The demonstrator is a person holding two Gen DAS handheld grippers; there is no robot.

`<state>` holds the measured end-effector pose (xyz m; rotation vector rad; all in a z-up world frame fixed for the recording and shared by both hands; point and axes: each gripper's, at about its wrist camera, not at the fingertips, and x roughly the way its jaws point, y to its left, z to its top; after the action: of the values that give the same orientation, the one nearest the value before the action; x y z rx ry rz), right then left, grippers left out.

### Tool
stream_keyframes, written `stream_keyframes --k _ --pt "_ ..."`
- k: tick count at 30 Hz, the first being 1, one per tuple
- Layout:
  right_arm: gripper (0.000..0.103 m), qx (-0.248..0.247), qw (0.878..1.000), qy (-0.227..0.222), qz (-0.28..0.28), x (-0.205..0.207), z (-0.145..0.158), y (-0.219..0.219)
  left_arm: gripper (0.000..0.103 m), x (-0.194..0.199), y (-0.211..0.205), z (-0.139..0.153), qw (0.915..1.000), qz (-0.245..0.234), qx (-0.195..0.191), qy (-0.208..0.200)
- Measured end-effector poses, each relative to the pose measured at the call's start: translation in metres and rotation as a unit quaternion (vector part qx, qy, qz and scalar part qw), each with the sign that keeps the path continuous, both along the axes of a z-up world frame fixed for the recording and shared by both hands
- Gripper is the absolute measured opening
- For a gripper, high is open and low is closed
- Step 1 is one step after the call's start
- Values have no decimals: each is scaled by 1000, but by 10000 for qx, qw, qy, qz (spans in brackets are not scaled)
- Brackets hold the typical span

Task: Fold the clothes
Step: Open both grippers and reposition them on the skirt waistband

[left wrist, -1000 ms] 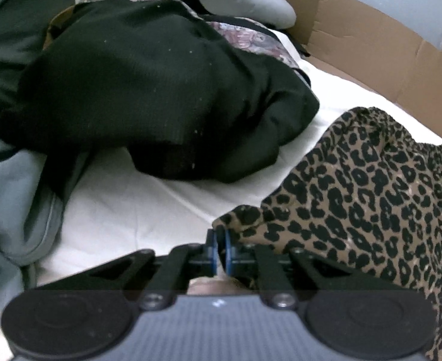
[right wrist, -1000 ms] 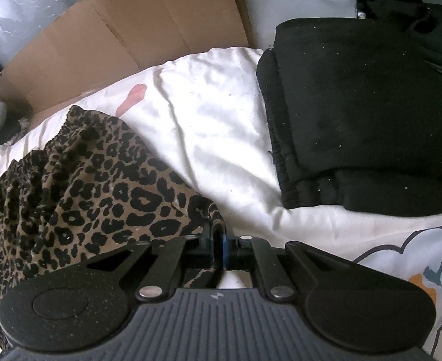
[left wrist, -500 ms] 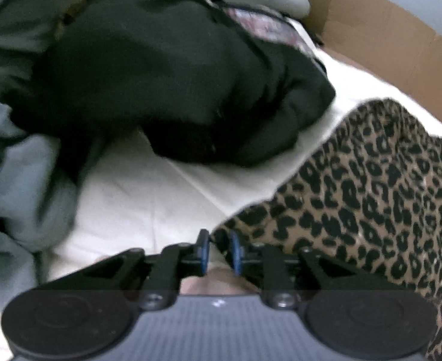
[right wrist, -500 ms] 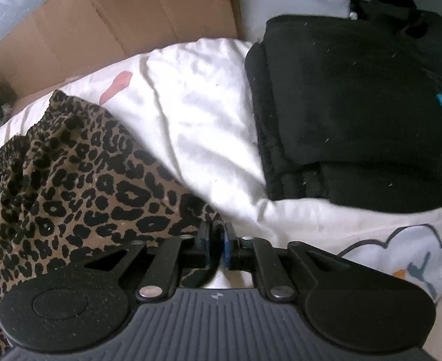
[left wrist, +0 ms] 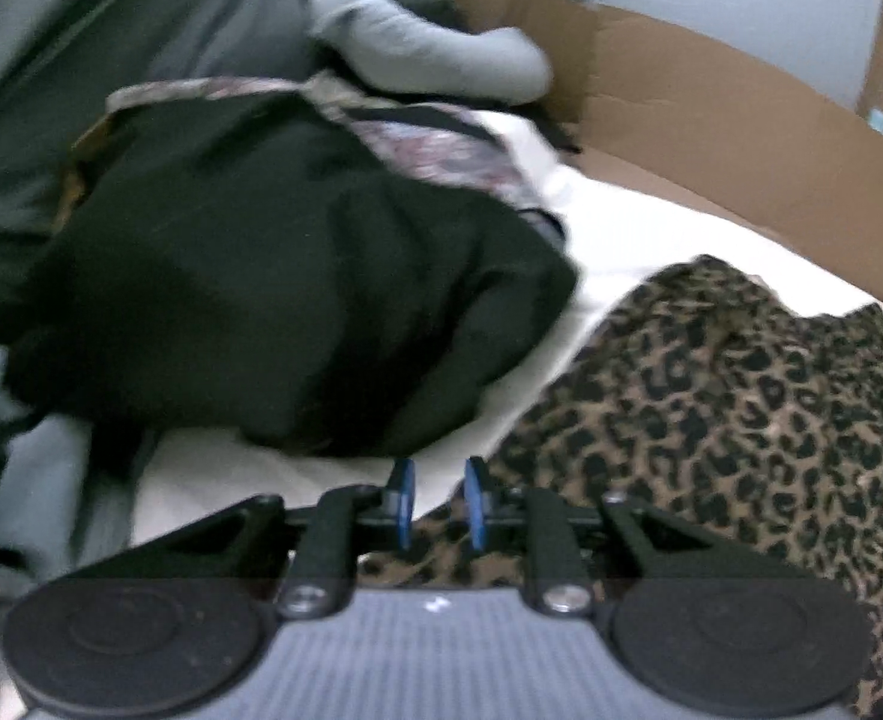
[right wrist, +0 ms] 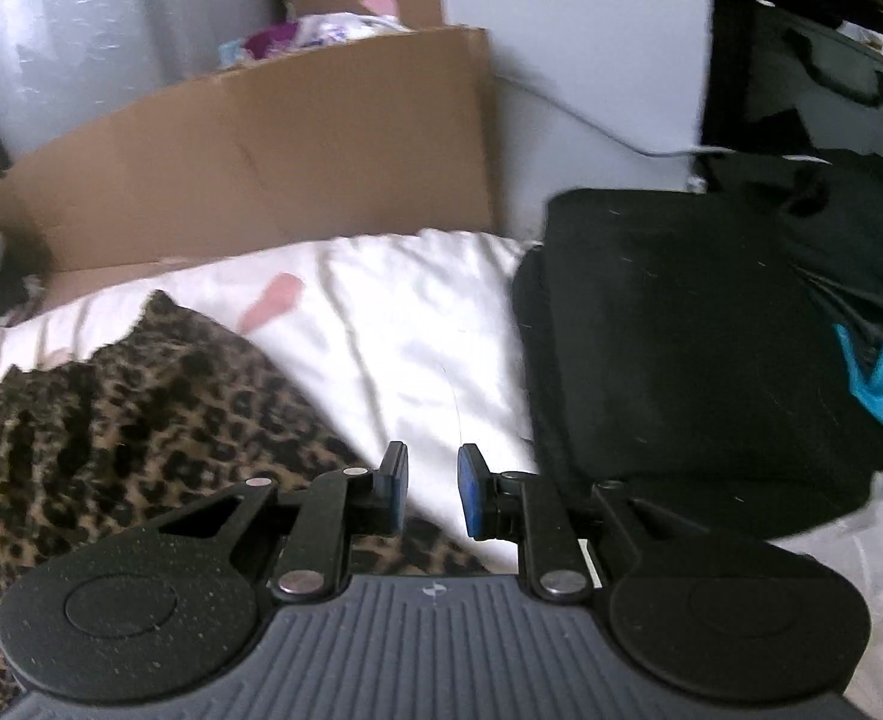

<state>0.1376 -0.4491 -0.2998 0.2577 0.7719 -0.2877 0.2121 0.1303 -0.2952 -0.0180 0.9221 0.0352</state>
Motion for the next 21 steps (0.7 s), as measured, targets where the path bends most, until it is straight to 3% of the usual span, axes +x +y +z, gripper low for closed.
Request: stream_keyframes --k 6,14,21 --pt "20 217 9976 -416 508 12 4 25 20 22 -37 6 9986 -535 -22 -53" --pt "20 416 9940 -495 883 33 5 41 22 56 -57 17 9965 -785 -211 -200" --pt "20 381 9918 -412 1148 54 3 57 35 72 -79 20 9936 -1037 -335 -284"
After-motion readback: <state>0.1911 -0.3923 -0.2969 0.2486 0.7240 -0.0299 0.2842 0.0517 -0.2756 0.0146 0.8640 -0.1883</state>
